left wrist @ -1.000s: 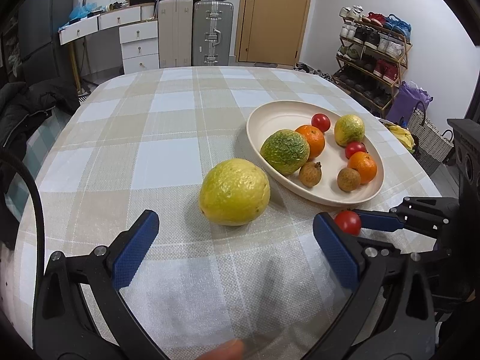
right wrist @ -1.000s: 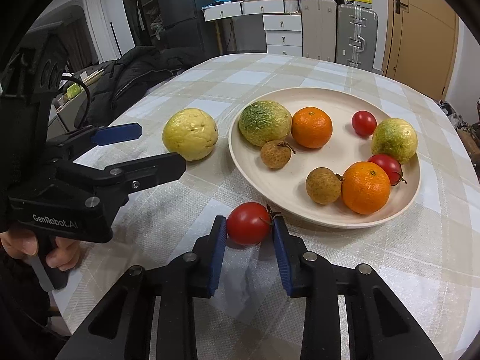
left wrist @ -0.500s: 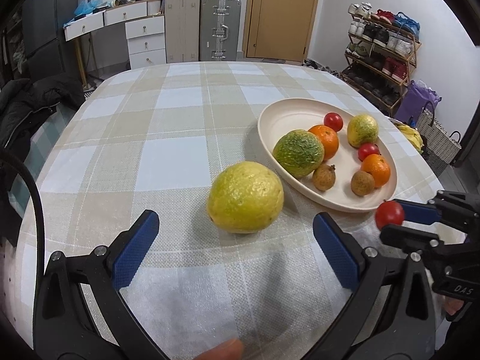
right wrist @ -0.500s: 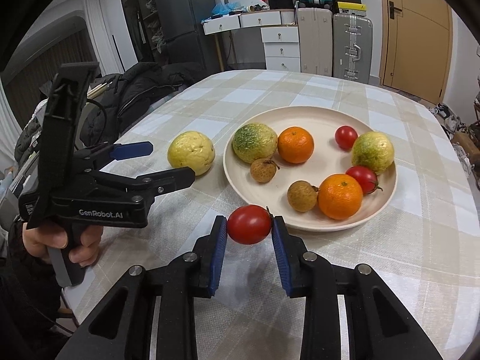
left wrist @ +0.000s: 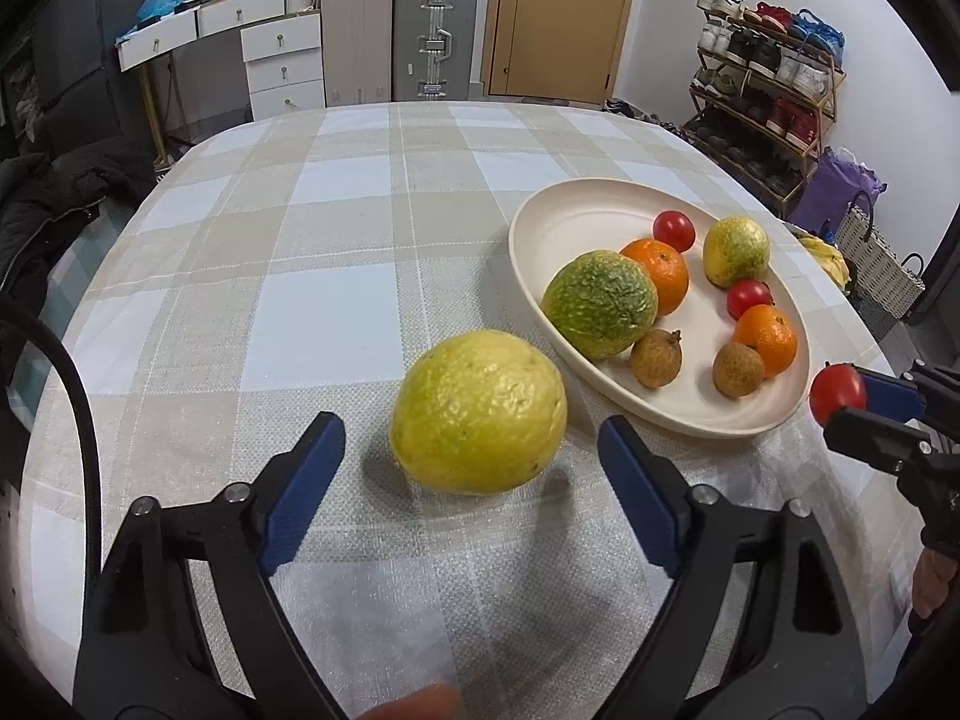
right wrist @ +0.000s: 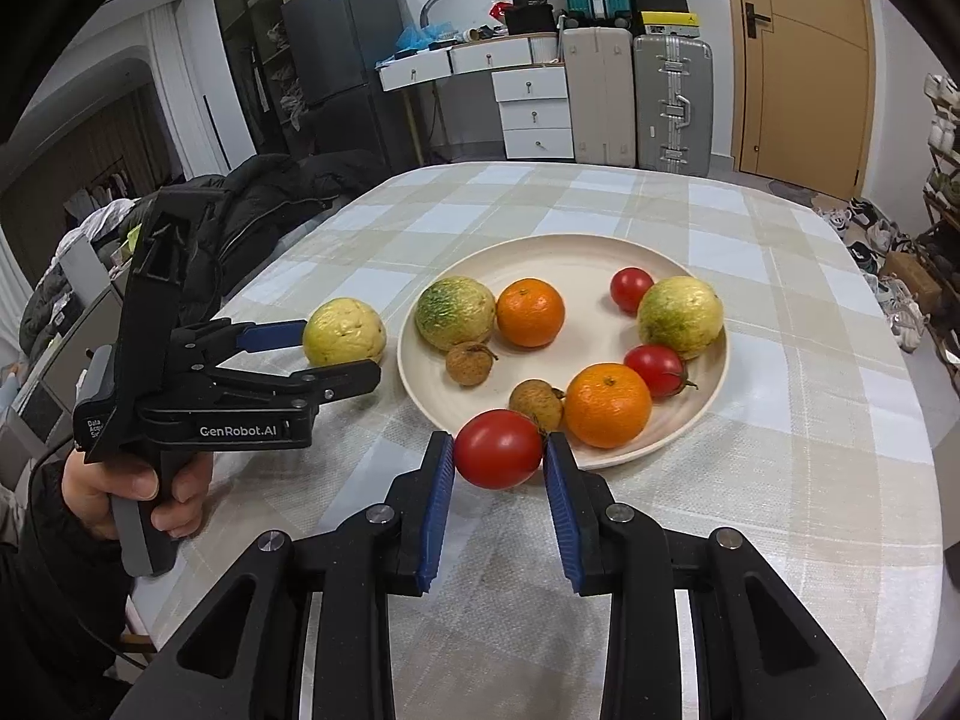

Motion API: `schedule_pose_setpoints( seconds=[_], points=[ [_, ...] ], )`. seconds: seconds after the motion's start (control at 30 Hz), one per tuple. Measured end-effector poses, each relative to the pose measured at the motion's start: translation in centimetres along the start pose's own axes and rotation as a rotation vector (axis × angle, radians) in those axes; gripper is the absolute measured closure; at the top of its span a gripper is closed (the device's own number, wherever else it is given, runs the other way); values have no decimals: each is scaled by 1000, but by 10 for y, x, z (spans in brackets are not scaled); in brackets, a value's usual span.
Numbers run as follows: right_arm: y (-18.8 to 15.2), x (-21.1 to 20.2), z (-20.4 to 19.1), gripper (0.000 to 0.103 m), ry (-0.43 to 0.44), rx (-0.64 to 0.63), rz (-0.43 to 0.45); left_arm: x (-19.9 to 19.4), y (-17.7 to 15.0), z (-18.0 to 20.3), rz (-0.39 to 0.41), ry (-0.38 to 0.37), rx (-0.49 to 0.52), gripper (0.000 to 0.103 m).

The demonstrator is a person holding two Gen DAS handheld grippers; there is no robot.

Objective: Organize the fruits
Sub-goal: 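Grasp the last red tomato with the right tool while the left tool grasps the large yellow citron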

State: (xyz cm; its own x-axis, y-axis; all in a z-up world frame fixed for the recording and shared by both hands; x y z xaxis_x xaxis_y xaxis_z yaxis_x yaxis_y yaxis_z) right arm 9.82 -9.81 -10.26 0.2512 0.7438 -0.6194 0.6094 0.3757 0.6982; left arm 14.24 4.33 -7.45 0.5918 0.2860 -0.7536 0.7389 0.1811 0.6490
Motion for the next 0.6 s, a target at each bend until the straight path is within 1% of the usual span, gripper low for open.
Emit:
schedule_pose_setpoints(
  seconds=[0.07,0.1,0.17,0.2,0.6],
  points=[
    [-1,-1,2,72,-3,6,3,2,1,0,-3,-7,-2,34],
    [-1,-2,2,72,-5,7,4,2,0,0,-8,-6,-5,37],
    [-1,-2,3,72,-5,8,5,4,0,-1,-16,-12,-9,49],
    [-1,-2,3,72,-6,11,5,4,-1,-1,-18,-26,-9,51],
    [-2,2,7,72,-8,16,-1,-5,-5,-4,4,-44,-25,51]
  ],
)
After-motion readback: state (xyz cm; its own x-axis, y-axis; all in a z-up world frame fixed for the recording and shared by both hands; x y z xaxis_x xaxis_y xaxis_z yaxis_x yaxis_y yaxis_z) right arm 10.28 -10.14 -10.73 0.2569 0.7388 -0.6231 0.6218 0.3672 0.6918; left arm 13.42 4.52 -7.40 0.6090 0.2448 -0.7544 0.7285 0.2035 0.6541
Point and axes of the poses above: each gripper's, at about its wrist camera, not at the fingertips, and x roughly the way its jaws point, z to its right, y to its top, the point moved 3 cm from there along x, roughly the way its jaws point, and after that the axes turned 15 degrees about y, right-handed, at the moved point
